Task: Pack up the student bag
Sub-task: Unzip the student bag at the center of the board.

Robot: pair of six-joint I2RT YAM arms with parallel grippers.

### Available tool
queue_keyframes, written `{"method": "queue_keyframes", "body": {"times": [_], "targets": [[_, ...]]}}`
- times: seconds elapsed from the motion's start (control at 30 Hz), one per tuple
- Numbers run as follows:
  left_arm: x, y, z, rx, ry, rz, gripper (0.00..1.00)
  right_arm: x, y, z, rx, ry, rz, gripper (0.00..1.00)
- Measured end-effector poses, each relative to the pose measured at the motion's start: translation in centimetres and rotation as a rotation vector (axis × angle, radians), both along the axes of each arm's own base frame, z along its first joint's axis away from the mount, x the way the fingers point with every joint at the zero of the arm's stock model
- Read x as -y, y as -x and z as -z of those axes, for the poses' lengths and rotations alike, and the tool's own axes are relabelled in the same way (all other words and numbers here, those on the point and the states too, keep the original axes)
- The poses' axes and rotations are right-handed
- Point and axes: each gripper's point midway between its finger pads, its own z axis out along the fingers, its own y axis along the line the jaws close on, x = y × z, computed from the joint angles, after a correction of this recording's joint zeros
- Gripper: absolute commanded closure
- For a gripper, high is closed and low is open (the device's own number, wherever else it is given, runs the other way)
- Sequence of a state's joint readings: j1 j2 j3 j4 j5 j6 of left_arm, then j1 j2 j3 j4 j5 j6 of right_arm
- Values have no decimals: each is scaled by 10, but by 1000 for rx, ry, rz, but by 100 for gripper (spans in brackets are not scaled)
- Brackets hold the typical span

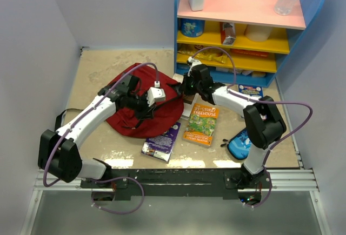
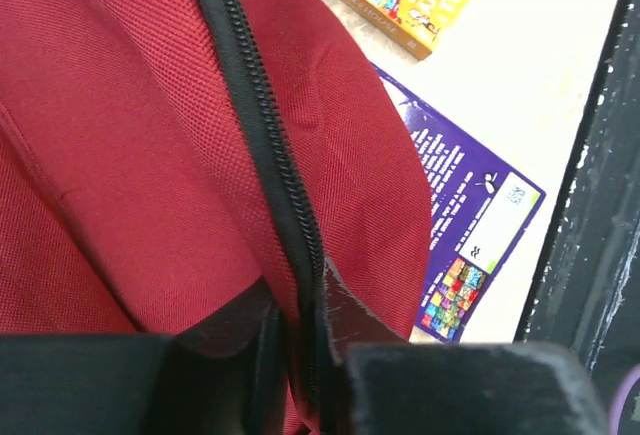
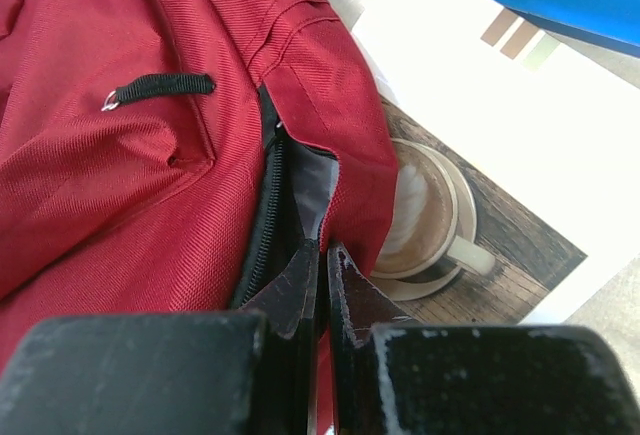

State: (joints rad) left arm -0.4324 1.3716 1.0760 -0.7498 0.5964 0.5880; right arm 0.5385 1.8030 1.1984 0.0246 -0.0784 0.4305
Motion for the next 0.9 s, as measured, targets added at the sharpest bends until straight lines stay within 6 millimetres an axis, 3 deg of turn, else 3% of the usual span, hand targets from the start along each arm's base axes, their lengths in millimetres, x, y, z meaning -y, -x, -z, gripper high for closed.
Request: {"method": "queue_keyframes", "body": {"times": [0.07, 0.2, 0.23, 0.57, 0.8, 0.9], "targets": [[1, 1, 0, -5, 6, 5, 72, 1, 1, 0, 0, 0, 1, 99], [3, 4, -1, -12, 20, 20, 68, 1, 2, 1, -1, -3, 2, 99], [4, 5, -1, -16, 23, 22, 55, 1, 2, 1, -1, -4, 2, 99], [3, 13, 0, -64, 20, 27, 54, 0, 6, -6, 10, -18, 0, 100], [6, 9, -10, -63, 37, 1, 73, -3, 11, -13, 22, -27, -7, 100], [5, 4, -10, -63, 30, -35, 95, -4, 13, -14, 24, -28, -11, 100]]}}
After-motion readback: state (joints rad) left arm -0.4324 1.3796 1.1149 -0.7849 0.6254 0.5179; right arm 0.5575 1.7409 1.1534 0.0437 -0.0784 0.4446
